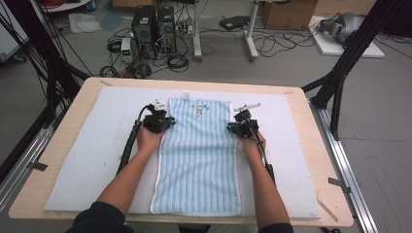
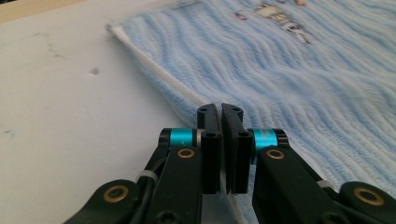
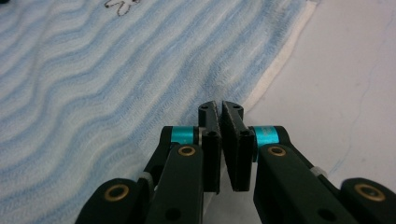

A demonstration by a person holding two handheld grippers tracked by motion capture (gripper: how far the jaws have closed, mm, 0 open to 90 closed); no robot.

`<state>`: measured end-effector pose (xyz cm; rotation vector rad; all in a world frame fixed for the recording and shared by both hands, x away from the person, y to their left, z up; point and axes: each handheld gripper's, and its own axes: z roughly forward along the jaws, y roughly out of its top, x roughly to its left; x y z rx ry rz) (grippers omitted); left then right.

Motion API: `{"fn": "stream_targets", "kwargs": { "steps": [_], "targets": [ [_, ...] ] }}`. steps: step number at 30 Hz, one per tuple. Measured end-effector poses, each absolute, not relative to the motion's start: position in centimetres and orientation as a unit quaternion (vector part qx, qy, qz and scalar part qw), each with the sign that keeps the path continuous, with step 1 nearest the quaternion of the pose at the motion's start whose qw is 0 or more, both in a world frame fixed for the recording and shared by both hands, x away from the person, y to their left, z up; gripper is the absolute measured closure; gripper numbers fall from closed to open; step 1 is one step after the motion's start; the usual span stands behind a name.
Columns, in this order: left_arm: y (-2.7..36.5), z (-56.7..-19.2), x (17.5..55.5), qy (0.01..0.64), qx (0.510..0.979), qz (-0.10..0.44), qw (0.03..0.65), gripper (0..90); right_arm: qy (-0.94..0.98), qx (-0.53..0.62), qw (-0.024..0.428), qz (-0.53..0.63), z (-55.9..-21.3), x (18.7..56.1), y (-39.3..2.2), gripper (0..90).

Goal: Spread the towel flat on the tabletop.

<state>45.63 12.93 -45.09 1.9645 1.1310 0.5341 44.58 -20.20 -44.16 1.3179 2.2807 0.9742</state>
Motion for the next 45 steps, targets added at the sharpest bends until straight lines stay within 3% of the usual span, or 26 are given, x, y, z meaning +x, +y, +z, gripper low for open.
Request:
{"fn": "stream_targets", "kwargs": {
  "steps": [7, 11, 20, 30, 31, 33, 34, 35, 37, 45],
  "targets": [
    [13.1, -45.1, 47.7, 0.471, 0.760, 0.223, 0.389, 82.0, 0.772, 0.488, 0.218, 0.345, -44.7, 46.1, -19.4, 85.4],
    [13.7, -44.8, 47.5, 0.473, 0.758, 0.203, 0.400, 50.6, 0.766, 0.485, 0.214, 0.364, -44.5, 46.0, -19.4, 74.8],
    [15.3, -44.3, 43.9, 0.459, 0.748, 0.154, 0.454, 46.5, 0.769, 0.460, 0.210, 0.391, -42.3, 42.7, -20.7, 64.0],
    [15.4, -44.9, 41.0, 0.453, 0.774, 0.124, 0.425, 54.9, 0.788, 0.441, 0.176, 0.392, -43.2, 37.5, -22.0, 63.6],
    [15.3, -44.9, 40.8, 0.448, 0.775, 0.139, 0.423, 56.5, 0.791, 0.443, 0.177, 0.383, -43.5, 37.4, -21.9, 63.7],
    [15.0, -44.9, 40.7, 0.440, 0.782, 0.160, 0.412, 67.0, 0.795, 0.447, 0.179, 0.368, -44.0, 37.6, -21.6, 70.3],
    [15.0, -44.9, 40.7, 0.429, 0.789, 0.168, 0.407, 81.0, 0.800, 0.447, 0.181, 0.358, -44.2, 37.7, -21.4, 74.3],
    [15.0, -45.0, 40.8, 0.433, 0.785, 0.166, 0.411, 85.6, 0.805, 0.444, 0.181, 0.349, -44.5, 37.9, -21.1, 79.0],
    [15.0, -45.1, 41.1, 0.437, 0.778, 0.172, 0.417, 87.2, 0.803, 0.445, 0.176, 0.355, -44.5, 38.3, -20.9, 86.3],
    [15.0, -45.2, 43.7, 0.478, 0.752, 0.187, 0.414, 87.5, 0.785, 0.473, 0.208, 0.341, -44.5, 40.2, -20.0, 87.0]
  ]
}}
